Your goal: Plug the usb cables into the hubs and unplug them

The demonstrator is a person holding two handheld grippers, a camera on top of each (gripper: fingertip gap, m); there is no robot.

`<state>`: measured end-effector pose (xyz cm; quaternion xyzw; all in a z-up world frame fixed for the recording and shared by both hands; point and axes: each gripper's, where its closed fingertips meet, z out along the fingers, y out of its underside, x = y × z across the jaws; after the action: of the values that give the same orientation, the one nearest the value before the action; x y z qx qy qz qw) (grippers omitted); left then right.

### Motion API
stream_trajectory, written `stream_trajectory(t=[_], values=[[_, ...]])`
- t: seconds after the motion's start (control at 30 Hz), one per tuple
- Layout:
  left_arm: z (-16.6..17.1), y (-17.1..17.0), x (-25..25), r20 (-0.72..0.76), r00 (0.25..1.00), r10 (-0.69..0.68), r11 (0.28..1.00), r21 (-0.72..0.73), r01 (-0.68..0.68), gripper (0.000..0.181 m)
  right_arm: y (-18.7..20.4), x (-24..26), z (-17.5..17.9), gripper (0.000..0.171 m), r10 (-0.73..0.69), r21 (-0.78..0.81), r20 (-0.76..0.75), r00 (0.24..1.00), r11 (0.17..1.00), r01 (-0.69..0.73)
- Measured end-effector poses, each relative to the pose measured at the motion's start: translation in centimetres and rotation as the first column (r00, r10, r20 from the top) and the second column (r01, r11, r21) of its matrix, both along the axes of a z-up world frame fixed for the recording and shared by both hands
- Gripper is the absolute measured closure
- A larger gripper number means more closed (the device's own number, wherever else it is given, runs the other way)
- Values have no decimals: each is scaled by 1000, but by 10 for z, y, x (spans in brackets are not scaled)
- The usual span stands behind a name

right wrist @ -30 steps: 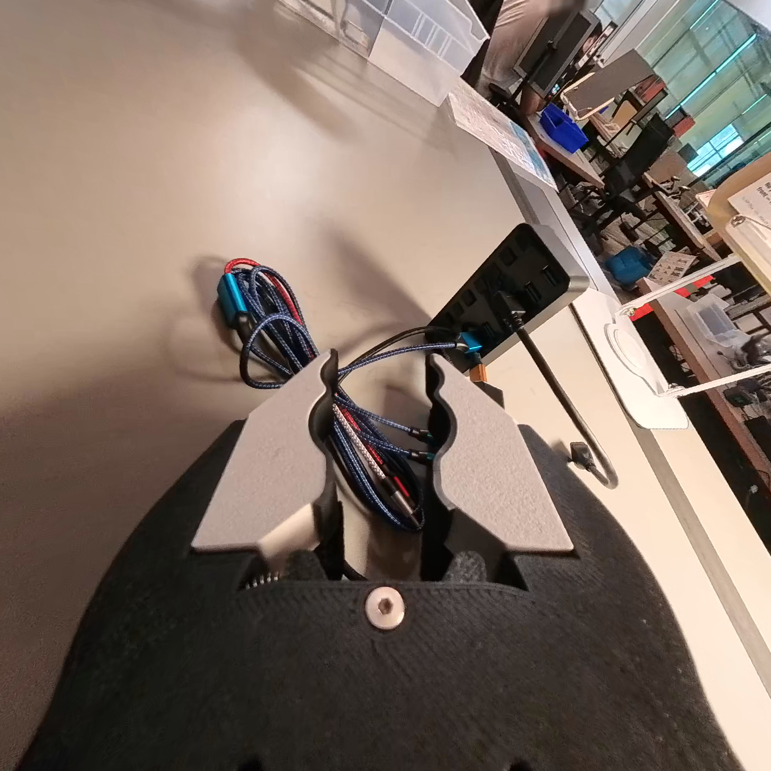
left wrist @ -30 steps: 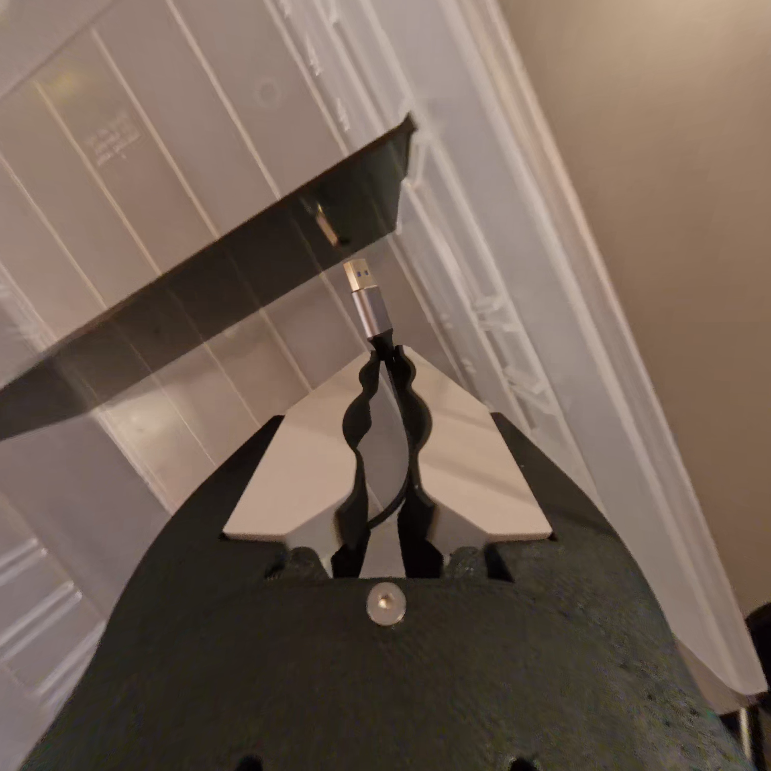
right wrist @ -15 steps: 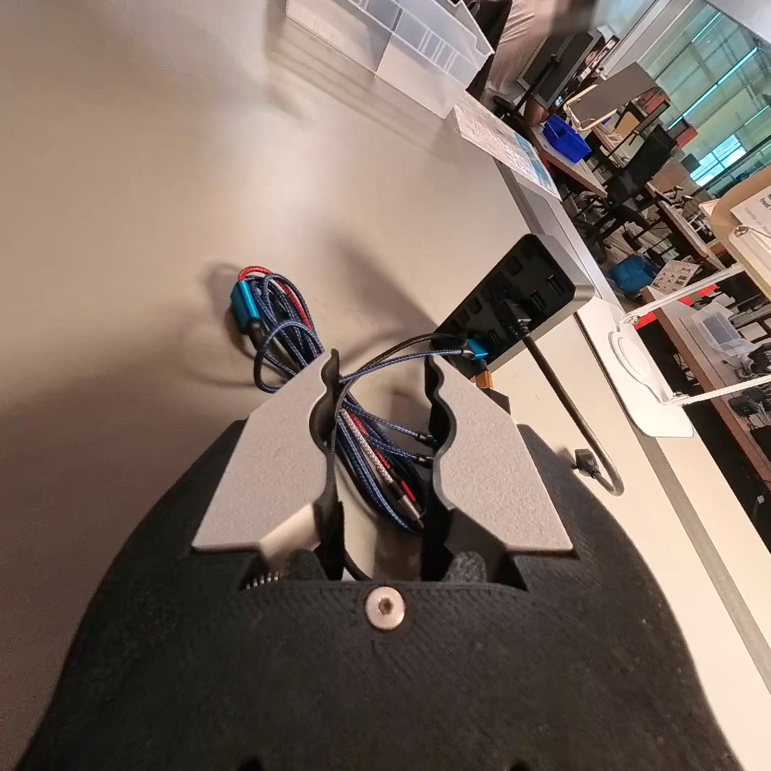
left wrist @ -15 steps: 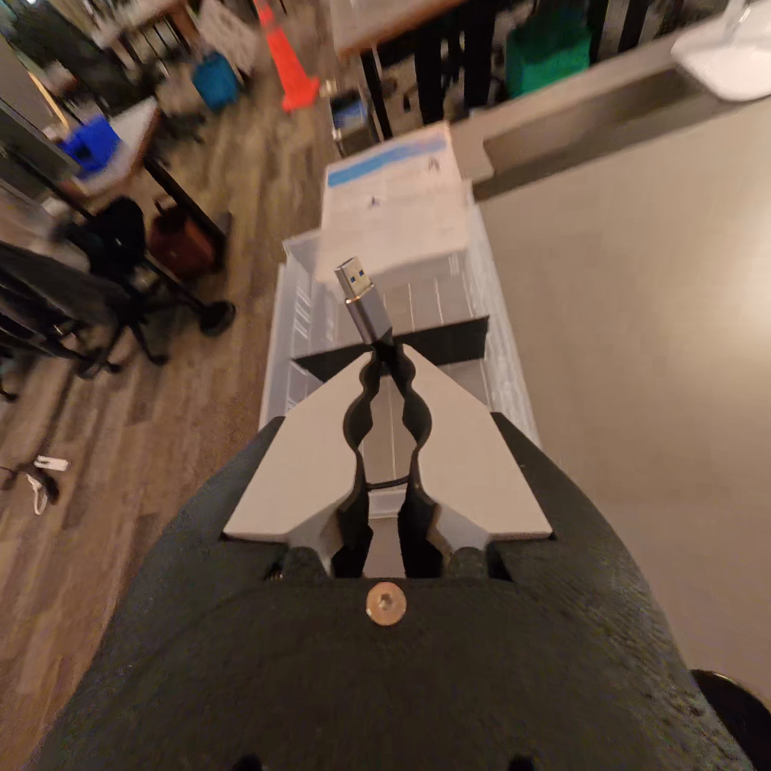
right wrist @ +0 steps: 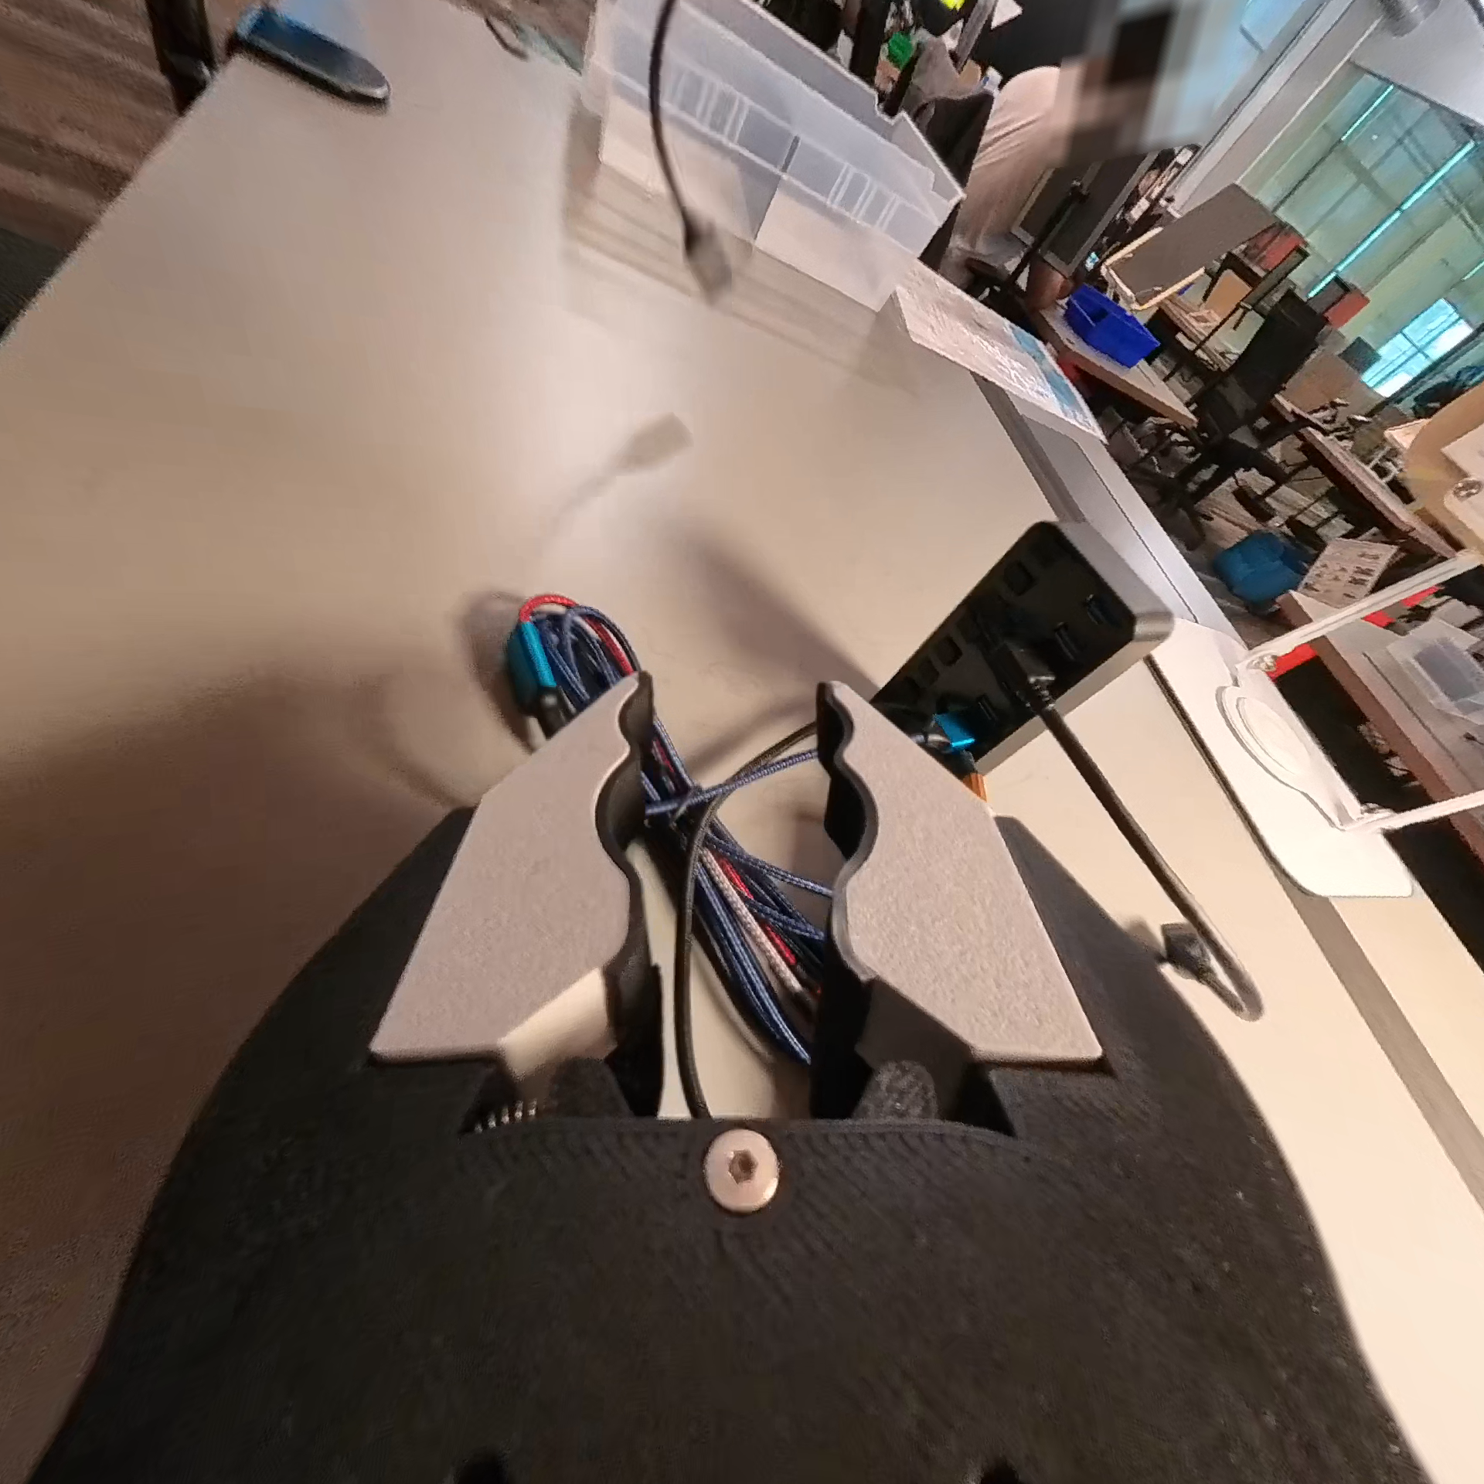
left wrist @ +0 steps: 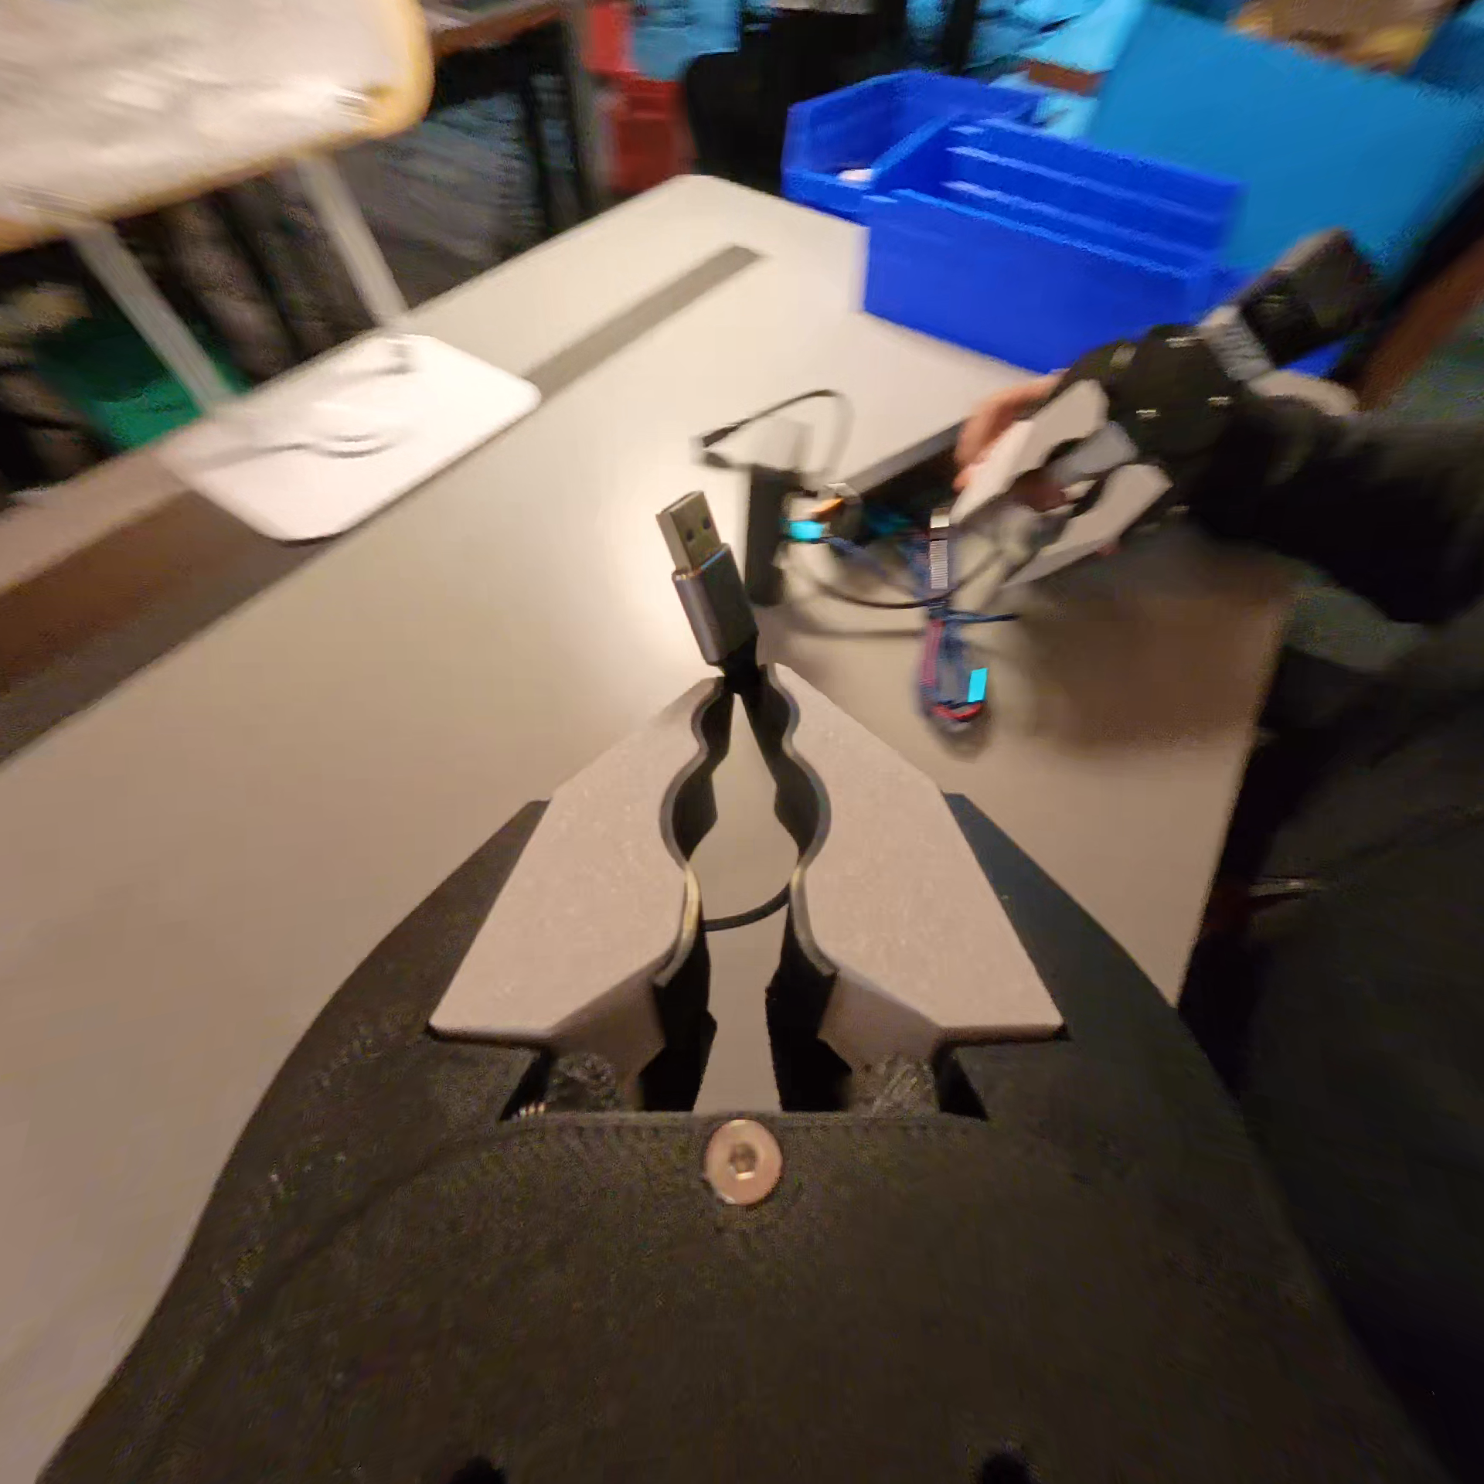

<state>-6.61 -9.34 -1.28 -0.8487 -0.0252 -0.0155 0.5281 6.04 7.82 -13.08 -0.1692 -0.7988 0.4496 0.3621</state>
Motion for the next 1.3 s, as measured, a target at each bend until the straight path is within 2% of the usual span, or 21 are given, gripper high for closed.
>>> stream_trajectory(t=[0.13,0.23,0.4,0.57,0.77,0.87,1.0,1.2,1.3], values=[[-48,74,55,122,961,-249,968,50,245,171,-5,1,5,131,7,-50,7,1000,999,-6],[-73,112,85,142,926,-349,937,62,344,172,-6,0,8,131,2,-75,8,1000,997,-2],[-93,144,117,127,882,-453,891,109,442,172,-6,-5,14,132,-29,-132,15,999,991,30],[-105,158,127,98,874,-476,876,139,462,172,-8,-7,18,135,-30,-207,35,999,978,36],[-106,162,122,157,893,-421,904,156,399,172,-8,-9,18,137,-48,-204,30,998,978,53],[-110,166,113,301,898,-322,946,145,290,172,-8,-12,17,140,-58,-234,65,996,970,72],[-108,167,113,465,854,-233,971,152,182,172,-8,-15,17,142,-69,-268,94,993,959,92],[-99,169,121,555,826,-99,982,187,-8,172,-7,-14,30,143,-49,-396,137,989,913,100],[-100,169,120,522,852,-40,982,178,-63,172,-4,-16,35,144,-59,-449,169,984,884,130]])
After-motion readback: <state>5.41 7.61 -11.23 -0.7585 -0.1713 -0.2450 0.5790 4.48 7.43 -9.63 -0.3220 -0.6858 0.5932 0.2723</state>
